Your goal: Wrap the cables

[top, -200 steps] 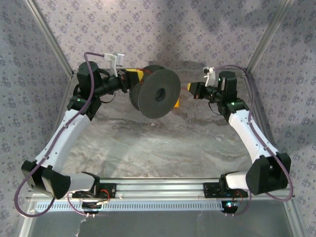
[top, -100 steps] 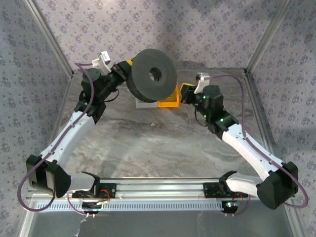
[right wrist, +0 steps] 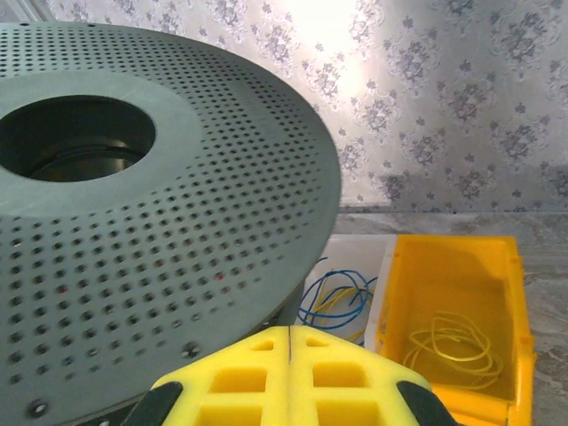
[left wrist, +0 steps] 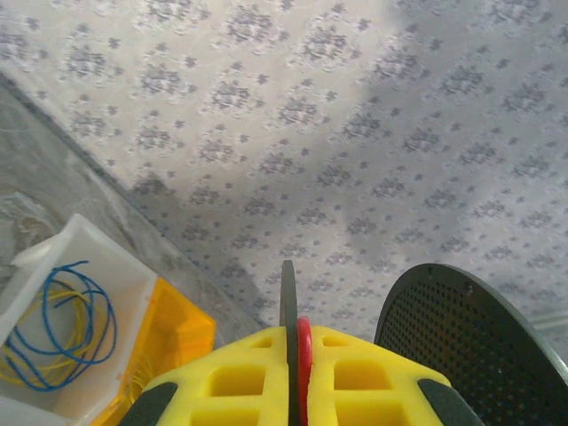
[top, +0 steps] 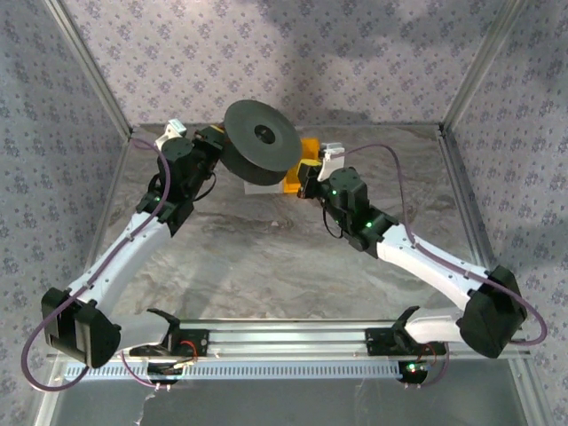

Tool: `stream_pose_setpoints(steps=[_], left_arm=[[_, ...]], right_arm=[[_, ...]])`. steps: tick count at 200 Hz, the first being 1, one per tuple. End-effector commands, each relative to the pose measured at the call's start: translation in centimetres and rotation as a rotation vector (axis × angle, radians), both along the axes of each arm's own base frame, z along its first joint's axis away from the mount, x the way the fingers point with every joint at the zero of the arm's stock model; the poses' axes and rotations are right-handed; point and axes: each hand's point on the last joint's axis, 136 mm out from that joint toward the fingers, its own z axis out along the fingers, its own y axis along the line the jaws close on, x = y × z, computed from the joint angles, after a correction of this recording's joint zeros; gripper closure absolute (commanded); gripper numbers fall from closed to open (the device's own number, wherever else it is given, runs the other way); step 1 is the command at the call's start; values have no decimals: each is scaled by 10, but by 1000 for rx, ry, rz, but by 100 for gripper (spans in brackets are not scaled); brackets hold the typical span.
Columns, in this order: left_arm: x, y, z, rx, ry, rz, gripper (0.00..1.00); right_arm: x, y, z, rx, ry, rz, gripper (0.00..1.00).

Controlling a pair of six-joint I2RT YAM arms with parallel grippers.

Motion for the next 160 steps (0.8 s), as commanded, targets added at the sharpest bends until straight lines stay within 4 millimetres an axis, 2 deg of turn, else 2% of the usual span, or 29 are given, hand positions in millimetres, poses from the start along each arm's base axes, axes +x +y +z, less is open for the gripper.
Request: stream_pose_setpoints(steps=[1,54,88,105,129,160], left_arm=[[-8,34,56,-130,-139,183,100],[-11,26,31,-105,-58,229,100],[-12,16,16,-107,-14,251,100],[-11,19,10,-115,7,283,100],[-10,20,-1,-182,25,295,100],[-6,16,-14,-291,42,274,100]], right_arm=[[-4,14,9,-19,-37,27,100],[-5,33,22,37,-81,65,100],[-10,55,31,67,-115,131,100],[-17,68,35,54,-154,183,100],[-23,80,32,47,-169,235,100],[-28,86,27,48,-175,264,100]])
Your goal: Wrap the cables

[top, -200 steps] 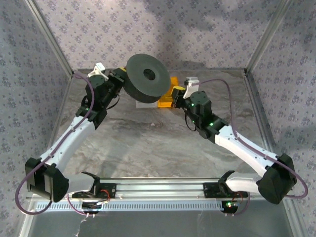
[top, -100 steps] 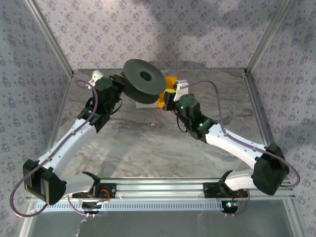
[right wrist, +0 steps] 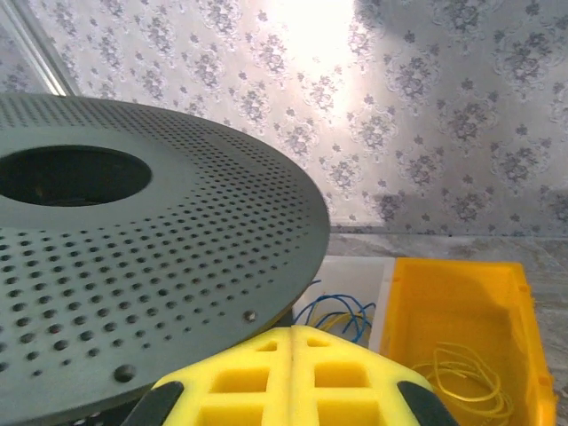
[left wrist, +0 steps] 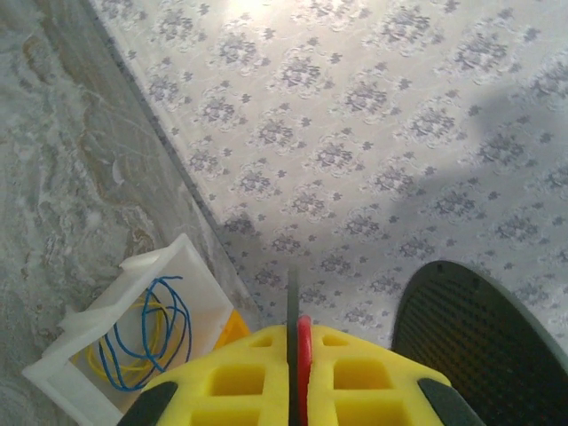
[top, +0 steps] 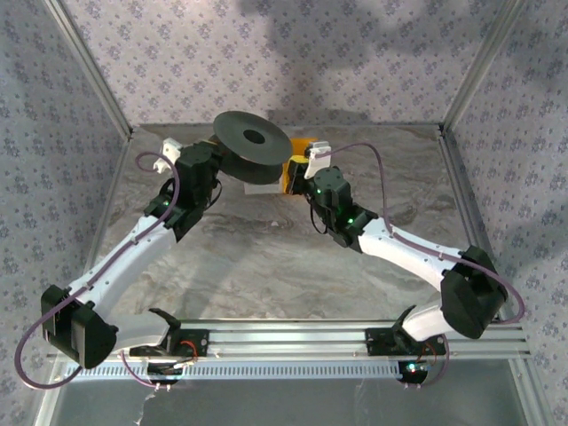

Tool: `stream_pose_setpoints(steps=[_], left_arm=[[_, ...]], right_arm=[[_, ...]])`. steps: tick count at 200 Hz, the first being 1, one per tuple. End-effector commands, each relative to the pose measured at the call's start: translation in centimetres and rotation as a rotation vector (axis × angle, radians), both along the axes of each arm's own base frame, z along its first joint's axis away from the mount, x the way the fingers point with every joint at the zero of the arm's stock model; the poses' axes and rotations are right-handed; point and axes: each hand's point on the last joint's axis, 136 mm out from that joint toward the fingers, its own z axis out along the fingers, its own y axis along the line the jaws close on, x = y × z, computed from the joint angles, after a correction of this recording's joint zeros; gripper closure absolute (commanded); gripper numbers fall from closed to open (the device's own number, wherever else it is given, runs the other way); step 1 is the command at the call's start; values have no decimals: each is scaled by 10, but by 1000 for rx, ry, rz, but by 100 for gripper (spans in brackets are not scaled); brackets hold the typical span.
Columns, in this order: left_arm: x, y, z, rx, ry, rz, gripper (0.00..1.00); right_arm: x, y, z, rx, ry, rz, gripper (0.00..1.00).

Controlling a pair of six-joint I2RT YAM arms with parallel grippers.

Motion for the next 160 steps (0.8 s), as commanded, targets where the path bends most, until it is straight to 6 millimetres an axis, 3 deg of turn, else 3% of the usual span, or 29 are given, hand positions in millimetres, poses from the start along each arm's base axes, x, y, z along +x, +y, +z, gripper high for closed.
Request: stream_pose_setpoints(steps=[1,42,79,137,160], left_arm=[[8,-6,26,-219,-122,32,100],[11,-12,25,-268,-131,15,100],[11,-21,30,-191,-125,-15,100],[2,-69,12,-91,-79,-119,100],[0,-82,13,-70,-85,-154,100]], right_arm=[[-48,62,35,52,-108,293,100],[-52,70,36,54,-128,326,100],[-54,83,40,48,-142,353,100],[-50,96,57,103,-178,321,100],[-47,96,59,85,-187,265,100]])
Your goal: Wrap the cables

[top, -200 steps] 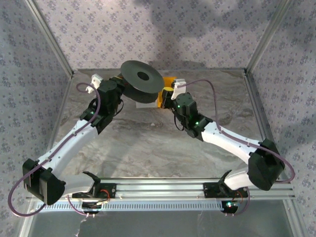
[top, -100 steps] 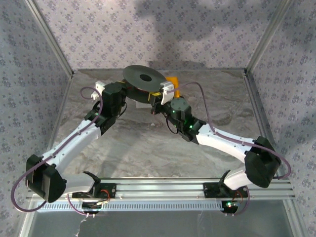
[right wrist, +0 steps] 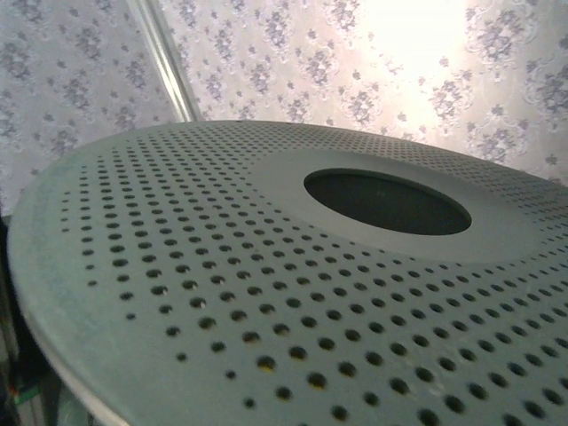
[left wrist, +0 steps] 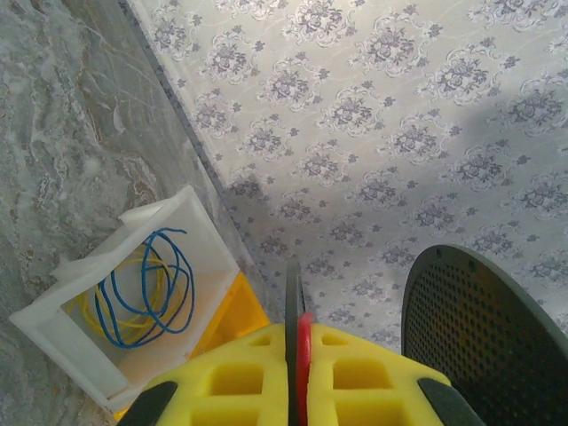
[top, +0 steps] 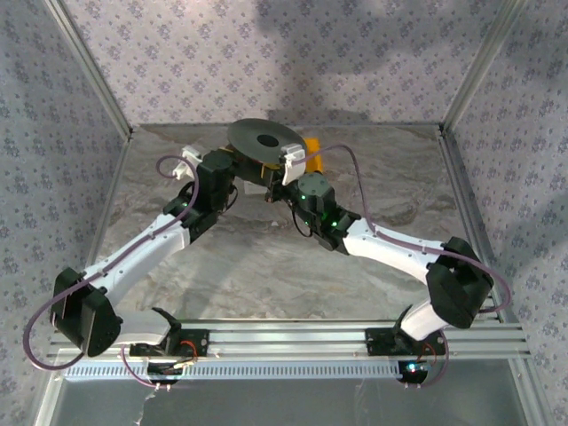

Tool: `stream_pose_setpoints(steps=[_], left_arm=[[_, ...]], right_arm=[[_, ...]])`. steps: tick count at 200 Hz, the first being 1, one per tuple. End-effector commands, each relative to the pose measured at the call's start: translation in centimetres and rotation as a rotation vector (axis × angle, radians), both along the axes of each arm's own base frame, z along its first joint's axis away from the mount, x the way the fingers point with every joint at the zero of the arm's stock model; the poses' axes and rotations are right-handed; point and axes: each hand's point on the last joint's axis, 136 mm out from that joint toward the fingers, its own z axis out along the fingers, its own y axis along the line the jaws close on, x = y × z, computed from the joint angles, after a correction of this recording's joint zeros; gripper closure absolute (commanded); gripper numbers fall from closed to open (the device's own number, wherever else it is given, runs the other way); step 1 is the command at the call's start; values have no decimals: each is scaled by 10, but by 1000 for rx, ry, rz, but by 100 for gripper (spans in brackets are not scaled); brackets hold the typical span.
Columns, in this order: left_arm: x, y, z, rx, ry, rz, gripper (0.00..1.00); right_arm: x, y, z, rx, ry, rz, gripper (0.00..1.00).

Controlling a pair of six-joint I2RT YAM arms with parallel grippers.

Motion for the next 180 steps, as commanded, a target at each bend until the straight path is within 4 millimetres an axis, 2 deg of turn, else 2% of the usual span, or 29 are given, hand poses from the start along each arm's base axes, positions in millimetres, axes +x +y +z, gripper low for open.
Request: stream_pose_setpoints(steps=[1,38,58,60,62,98,117,133,136,147,180], left_arm=[[-3,-42,40,-55,-113,-123,100],[-7,-50,51,-13,-139,-165,100],[-9,-50,55,-1,-148,-174,100],[-9,-50,55,0,-149,-174,100],[-9,-50,55,-1,-149,-175,100],[-10,-44,56,-1,-153,-157,100],[-8,-30,56,-6,-151,-126,100],[-7,-12,59,-10,-156,-89,100],[-7,-8,59,-11,-156,-79,100],[-6,7,62,-17,-159,-48,100],[-7,42,73,-30,-179,19,100]], right_arm=[[-29,35,51,85,-110,106,100],[-21,31,44,38,-75,16,100],[-16,25,28,4,-18,-46,100],[-15,25,39,22,-28,-49,100],[-15,25,42,27,-30,-50,100],[-22,32,47,20,-42,19,100],[-36,40,49,-4,-46,125,100],[-46,38,50,-28,-42,173,100],[-48,36,36,-52,-24,180,100],[-55,31,26,-67,1,192,98],[-69,5,10,-70,51,188,91]])
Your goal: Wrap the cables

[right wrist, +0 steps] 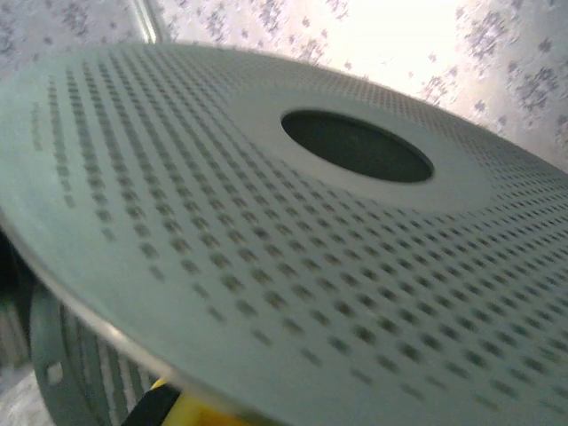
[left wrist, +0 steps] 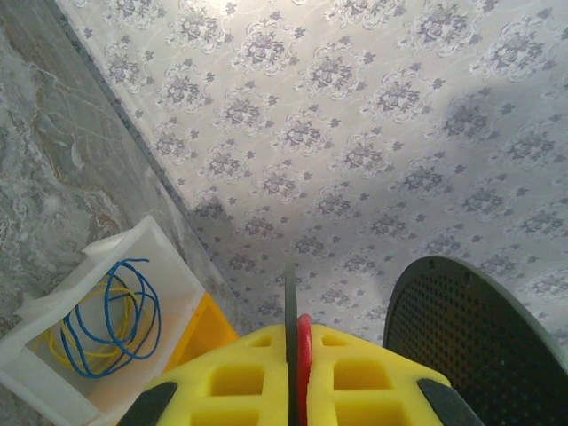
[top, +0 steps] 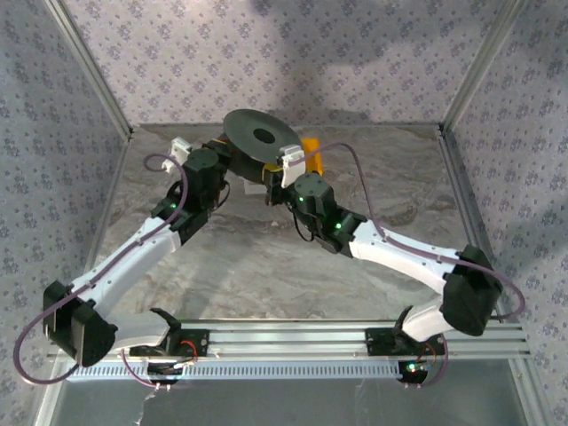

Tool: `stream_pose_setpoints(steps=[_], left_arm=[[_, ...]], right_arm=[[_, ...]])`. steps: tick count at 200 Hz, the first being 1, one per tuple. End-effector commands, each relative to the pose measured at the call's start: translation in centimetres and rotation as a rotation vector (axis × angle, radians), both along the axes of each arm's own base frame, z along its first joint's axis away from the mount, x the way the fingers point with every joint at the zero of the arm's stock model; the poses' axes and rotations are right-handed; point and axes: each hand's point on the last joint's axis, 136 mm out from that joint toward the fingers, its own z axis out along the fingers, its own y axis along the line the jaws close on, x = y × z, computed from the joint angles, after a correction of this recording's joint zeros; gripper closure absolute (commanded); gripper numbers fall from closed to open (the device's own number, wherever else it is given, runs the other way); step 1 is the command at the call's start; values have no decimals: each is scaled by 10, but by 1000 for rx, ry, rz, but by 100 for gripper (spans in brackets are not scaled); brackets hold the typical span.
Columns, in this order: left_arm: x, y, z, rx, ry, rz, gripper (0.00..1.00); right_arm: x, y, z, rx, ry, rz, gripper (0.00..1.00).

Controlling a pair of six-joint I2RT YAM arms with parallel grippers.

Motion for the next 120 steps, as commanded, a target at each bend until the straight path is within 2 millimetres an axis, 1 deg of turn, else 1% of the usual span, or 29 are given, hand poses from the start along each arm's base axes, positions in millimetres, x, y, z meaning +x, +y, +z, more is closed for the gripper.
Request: stream_pose_setpoints(steps=[1,29,44,53,59,72,79,99,112,120], left_arm=[[-1,20,32,-58,-93,35,100],[0,33,34,-72,-95,51,100],[-1,34,35,-76,-97,44,100],[-1,32,33,-77,-94,36,100],[-2,31,33,-78,-94,30,100],[-2,30,29,-88,-95,20,100],[-2,29,27,-92,-94,15,100],[-4,28,22,-94,-98,3,100],[-4,28,22,-93,-110,-13,100],[-4,28,21,-91,-118,-28,100]], right_arm=[[-43,11,0,12,22,181,91],[-49,-8,-4,25,42,170,89],[-51,-17,-4,37,44,167,90],[-51,-20,-4,43,45,167,90],[-52,-22,-3,48,45,171,87],[-53,-25,-4,50,49,183,78],[-54,-26,-4,52,50,192,74],[-59,-28,-4,67,56,231,70],[-62,-33,-4,76,63,249,68],[-63,-40,-4,86,69,255,66]])
